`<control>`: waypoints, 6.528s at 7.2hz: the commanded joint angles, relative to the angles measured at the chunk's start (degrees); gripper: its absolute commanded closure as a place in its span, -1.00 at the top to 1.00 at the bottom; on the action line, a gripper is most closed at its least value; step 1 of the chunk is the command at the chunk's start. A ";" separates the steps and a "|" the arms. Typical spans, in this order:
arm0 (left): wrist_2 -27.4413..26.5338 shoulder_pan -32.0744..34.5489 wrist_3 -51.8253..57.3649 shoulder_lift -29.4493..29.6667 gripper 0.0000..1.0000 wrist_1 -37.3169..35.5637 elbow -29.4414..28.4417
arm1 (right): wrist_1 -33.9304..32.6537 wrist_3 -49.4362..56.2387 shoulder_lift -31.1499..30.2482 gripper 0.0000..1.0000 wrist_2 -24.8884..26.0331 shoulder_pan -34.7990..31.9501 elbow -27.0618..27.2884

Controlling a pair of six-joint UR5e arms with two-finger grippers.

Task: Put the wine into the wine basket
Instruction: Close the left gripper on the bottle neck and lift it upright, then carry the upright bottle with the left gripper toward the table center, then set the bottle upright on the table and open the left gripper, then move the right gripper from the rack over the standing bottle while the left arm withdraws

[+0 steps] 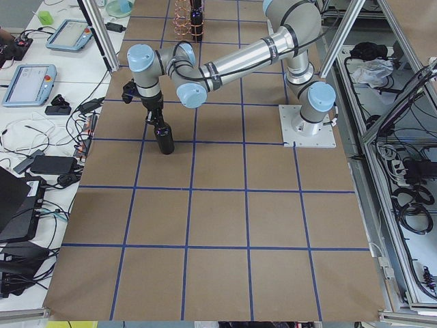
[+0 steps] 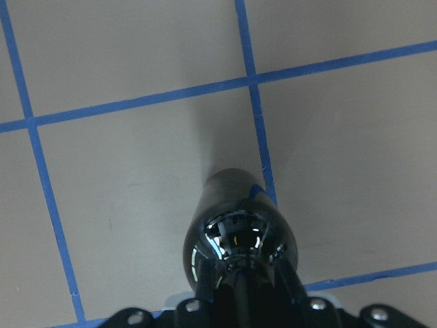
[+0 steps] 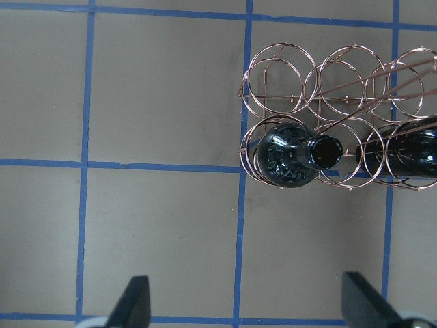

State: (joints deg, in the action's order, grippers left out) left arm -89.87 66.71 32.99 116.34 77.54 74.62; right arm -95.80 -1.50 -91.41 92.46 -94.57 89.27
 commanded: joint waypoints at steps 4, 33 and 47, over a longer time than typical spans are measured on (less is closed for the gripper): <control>2.24 2.53 -4.39 -3.30 -1.00 1.72 0.00 | 0.00 0.00 0.00 1.00 -0.09 0.00 0.28; 1.64 44.47 -34.66 -16.40 1.00 -1.61 20.58 | 0.00 0.09 0.00 1.00 0.00 0.00 0.37; 2.86 17.04 -31.68 -24.75 1.00 12.63 9.67 | -1.82 -32.56 10.00 1.00 -0.70 -20.18 -7.62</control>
State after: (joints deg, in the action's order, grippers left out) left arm -86.89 83.57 1.25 91.94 89.28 83.86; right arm -94.81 -27.36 -84.36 91.78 -109.60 82.50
